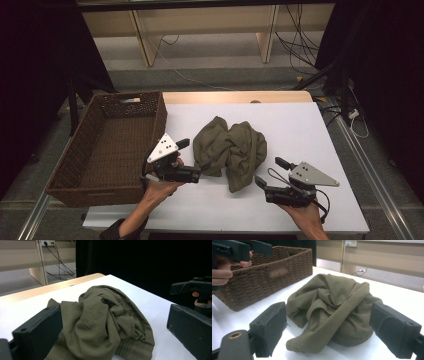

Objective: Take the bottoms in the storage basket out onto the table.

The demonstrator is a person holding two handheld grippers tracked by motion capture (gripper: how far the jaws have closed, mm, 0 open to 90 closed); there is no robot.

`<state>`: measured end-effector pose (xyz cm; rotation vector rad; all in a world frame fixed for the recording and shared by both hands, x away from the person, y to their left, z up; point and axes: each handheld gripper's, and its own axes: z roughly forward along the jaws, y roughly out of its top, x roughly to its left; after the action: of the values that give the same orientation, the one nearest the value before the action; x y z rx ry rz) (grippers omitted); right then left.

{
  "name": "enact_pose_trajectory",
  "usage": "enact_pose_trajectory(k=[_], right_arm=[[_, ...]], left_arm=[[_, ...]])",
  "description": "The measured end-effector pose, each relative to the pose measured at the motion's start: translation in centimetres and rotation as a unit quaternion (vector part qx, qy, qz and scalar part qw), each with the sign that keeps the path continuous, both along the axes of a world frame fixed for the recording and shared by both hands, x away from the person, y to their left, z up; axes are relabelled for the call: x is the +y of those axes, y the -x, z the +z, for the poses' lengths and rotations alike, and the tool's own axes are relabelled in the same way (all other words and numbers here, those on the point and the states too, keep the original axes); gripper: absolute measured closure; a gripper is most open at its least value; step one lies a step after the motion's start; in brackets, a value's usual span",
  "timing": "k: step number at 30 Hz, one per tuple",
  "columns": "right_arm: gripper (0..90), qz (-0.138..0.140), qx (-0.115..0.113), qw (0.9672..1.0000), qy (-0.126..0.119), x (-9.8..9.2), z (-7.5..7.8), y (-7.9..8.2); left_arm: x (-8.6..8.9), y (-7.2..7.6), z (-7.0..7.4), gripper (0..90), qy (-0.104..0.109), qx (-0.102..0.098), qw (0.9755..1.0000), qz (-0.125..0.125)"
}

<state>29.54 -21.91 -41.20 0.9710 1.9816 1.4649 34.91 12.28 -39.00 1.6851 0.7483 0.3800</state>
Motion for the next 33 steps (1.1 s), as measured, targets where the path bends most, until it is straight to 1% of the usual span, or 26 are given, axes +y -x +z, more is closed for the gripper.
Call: enact_pose_trajectory(k=[12, 15, 18, 24, 26, 28, 31, 33], right_arm=[[15.3, 0.0, -0.001, 1.0, 0.0, 0.0, 0.0, 0.0], [15.3, 0.0, -0.001, 1.0, 0.0, 0.0, 0.0, 0.1], [15.3, 0.001, 0.0, 1.0, 0.003, 0.0, 0.0, 0.1], [15.3, 0.001, 0.0, 1.0, 0.002, 0.0, 0.0, 0.1], [15.3, 0.001, 0.0, 1.0, 0.003, 0.0, 0.0, 0.1], [15.3, 0.001, 0.0, 1.0, 0.002, 0.0, 0.0, 0.1], [15.3, 0.001, 0.001, 1.0, 0.002, 0.0, 0.0, 0.1], [15.3, 0.001, 0.002, 1.0, 0.002, 0.1, 0.0, 0.1]], left_arm=[[0.0, 0.9, -1.0, 0.0, 0.002, -0.002, 1.0, 0.0], [0.1, 1.1, -1.2, 0.0, 0.004, -0.005, 1.0, 0.003], [0.3, 1.2, -1.4, 0.0, 0.01, -0.003, 0.9999, 0.008], [0.7, 1.3, -1.6, 0.0, 0.012, -0.007, 0.9998, 0.016], [0.9, 1.4, -1.7, 0.0, 0.015, -0.006, 0.9997, 0.019], [1.2, 1.5, -1.9, 0.0, 0.026, -0.001, 0.9995, 0.02], [1.6, 1.5, -2.1, 0.0, 0.025, 0.0, 0.9994, 0.026], [1.8, 1.5, -2.1, 0.0, 0.031, 0.001, 0.9991, 0.028]])
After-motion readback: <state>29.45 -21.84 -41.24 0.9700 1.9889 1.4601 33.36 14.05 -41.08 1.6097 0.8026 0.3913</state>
